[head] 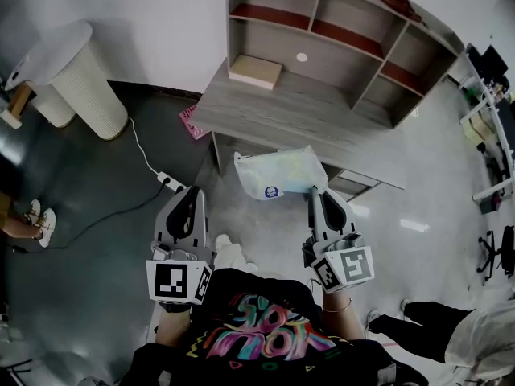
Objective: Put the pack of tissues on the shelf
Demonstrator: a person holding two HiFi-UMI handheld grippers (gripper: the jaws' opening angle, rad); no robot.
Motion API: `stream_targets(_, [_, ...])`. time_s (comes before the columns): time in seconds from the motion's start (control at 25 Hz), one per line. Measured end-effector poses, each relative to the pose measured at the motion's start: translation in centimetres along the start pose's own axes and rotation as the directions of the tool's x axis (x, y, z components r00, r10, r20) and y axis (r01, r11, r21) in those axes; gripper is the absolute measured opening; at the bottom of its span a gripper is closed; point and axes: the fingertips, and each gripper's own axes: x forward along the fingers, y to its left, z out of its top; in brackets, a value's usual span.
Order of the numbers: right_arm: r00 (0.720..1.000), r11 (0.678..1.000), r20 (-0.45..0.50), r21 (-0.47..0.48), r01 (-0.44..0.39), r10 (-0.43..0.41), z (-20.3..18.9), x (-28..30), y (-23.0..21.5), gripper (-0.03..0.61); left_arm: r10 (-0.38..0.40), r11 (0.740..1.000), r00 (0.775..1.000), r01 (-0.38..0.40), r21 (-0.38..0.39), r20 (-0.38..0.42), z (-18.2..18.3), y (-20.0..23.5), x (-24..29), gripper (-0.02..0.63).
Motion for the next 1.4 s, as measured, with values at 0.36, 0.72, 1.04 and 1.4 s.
stream_targets(0.36, [0.999, 1.000, -0.021, 0.010, 0.027, -0.027, -1.2, 3.8, -3.2, 0.018, -0.009, 1.000, 1.000, 0.009, -0.014, 0.001, -0.9, 1.1, 4.6, 0.034])
stream_targets(0.72, [0.999, 0.999, -0.024, 0.004, 0.044, -0.044, -1.3, 14.8, -6.4, 0.018, -0.029, 0.999, 1.000, 0.029, -0.019, 0.008, -0.8, 7.0, 15.1, 0.034])
stream_targets(1.04, [0.995, 0.994, -0.011, -0.035, 0.099, -0.100, 0.4, 24.4, -9.9, 0.018, -0.072, 0.997, 0.997, 0.072, -0.015, 0.010, 0.2, 12.8, 24.5, 0.034])
stream_targets(1.4, [0.987, 0.987, -0.031, -0.033, 0.157, -0.158, -1.0, 31.6, -11.7, 0.018, -0.100, 0.995, 0.995, 0.100, -0.013, -0.019, -1.2, 17.9, 30.6, 0.034])
